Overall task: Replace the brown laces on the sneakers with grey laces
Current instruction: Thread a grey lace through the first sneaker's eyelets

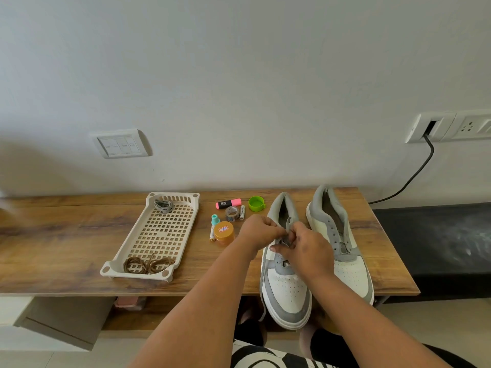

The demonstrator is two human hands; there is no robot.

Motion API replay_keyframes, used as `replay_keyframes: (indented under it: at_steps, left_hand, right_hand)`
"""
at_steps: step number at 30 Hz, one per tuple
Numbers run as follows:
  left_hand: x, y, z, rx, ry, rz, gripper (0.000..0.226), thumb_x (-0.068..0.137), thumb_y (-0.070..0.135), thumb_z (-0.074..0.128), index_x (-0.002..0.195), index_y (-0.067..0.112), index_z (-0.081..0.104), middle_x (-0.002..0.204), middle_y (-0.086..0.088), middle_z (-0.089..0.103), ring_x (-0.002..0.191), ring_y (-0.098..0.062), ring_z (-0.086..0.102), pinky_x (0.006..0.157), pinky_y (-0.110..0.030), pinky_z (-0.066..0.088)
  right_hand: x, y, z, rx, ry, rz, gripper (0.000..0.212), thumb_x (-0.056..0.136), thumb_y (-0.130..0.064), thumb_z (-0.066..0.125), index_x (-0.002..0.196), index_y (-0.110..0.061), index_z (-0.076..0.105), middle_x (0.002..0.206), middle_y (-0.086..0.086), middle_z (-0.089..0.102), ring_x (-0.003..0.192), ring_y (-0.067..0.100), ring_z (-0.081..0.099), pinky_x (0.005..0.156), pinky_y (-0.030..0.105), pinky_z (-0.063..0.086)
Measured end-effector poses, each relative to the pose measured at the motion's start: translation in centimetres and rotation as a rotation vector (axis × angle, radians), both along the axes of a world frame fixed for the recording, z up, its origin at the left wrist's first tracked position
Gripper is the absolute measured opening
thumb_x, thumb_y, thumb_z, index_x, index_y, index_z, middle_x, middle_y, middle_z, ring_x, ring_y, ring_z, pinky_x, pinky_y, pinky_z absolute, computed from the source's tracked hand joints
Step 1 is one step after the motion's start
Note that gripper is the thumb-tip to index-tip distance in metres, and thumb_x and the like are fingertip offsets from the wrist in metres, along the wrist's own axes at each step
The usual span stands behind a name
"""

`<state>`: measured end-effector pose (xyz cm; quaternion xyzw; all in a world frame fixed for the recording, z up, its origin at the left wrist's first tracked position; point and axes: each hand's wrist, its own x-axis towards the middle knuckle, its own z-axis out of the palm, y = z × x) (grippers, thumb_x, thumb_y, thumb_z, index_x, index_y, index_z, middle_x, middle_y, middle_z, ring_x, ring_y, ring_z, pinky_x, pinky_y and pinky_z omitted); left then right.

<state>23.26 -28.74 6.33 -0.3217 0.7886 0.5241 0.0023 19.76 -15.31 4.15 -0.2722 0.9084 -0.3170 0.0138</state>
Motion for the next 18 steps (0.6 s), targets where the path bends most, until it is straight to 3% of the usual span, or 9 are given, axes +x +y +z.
replay_keyframes:
  at_steps: [5, 9, 14, 18]
  left_hand:
    - [0.14, 0.30, 0.15, -0.208, 0.025, -0.049, 0.016, 0.066, 0.029, 0.080, 0.075, 0.019, 0.071, 0.078, 0.003, 0.072, 0.083, -0.016, 0.068, 0.081, -0.042, 0.059]
    - [0.10, 0.68, 0.38, -0.332, 0.062, -0.114, 0.013, 0.070, 0.030, 0.078, 0.082, 0.027, 0.073, 0.085, 0.011, 0.072, 0.085, -0.008, 0.066, 0.081, -0.036, 0.057]
    - [-0.06, 0.35, 0.25, -0.357, 0.077, -0.120, 0.015, 0.081, 0.031, 0.078, 0.091, 0.020, 0.078, 0.088, 0.006, 0.074, 0.087, -0.008, 0.065, 0.077, -0.027, 0.053]
    - [0.05, 0.12, 0.15, -0.261, 0.087, -0.089, 0.013, 0.081, 0.026, 0.079, 0.089, 0.017, 0.077, 0.087, 0.001, 0.074, 0.088, -0.013, 0.068, 0.084, -0.034, 0.056]
  right_hand:
    - [0.11, 0.08, -0.28, -0.003, 0.022, 0.012, 0.046, 0.071, -0.053, 0.079, 0.082, -0.025, 0.045, 0.060, -0.013, 0.048, 0.053, 0.002, 0.044, 0.047, 0.019, 0.026]
    - [-0.06, 0.17, -0.31, -0.019, -0.002, 0.006, 0.042, 0.072, -0.050, 0.080, 0.082, -0.026, 0.048, 0.062, -0.013, 0.053, 0.056, 0.003, 0.048, 0.047, 0.019, 0.028]
    - [-0.28, 0.29, -0.28, -0.051, -0.051, -0.013, 0.040, 0.070, -0.051, 0.081, 0.081, -0.028, 0.050, 0.063, -0.011, 0.057, 0.058, 0.003, 0.052, 0.050, 0.023, 0.038]
    - [-0.13, 0.29, -0.14, -0.047, -0.048, -0.009, 0.043, 0.071, -0.052, 0.081, 0.077, -0.029, 0.045, 0.061, -0.011, 0.053, 0.056, 0.002, 0.049, 0.048, 0.021, 0.030]
